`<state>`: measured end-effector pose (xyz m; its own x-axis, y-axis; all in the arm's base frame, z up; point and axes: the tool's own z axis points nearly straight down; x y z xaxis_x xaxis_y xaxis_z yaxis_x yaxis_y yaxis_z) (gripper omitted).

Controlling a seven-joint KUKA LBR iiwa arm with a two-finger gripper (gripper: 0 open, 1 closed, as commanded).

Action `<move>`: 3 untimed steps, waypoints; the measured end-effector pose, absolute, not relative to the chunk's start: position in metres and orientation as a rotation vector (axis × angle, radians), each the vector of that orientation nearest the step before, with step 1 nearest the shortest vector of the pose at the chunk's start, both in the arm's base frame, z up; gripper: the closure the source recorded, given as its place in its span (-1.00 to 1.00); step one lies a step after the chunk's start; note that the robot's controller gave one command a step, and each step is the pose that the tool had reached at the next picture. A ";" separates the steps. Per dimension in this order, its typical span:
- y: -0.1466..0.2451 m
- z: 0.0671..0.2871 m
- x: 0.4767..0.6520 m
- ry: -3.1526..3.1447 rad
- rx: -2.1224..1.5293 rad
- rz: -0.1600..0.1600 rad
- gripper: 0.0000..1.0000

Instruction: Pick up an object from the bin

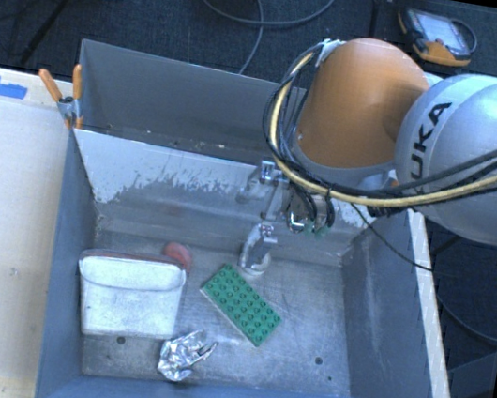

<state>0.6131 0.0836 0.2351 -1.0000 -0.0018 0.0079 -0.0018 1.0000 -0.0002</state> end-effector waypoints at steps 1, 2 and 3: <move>0.020 0.090 0.587 -3.157 0.075 -0.007 -1.00; 0.026 0.100 0.568 -3.140 -0.041 -0.002 -1.00; 0.032 0.105 0.546 -3.137 0.023 0.000 -1.00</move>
Offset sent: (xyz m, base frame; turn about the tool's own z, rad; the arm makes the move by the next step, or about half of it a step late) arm -0.0337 -0.0718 -0.1651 -0.0425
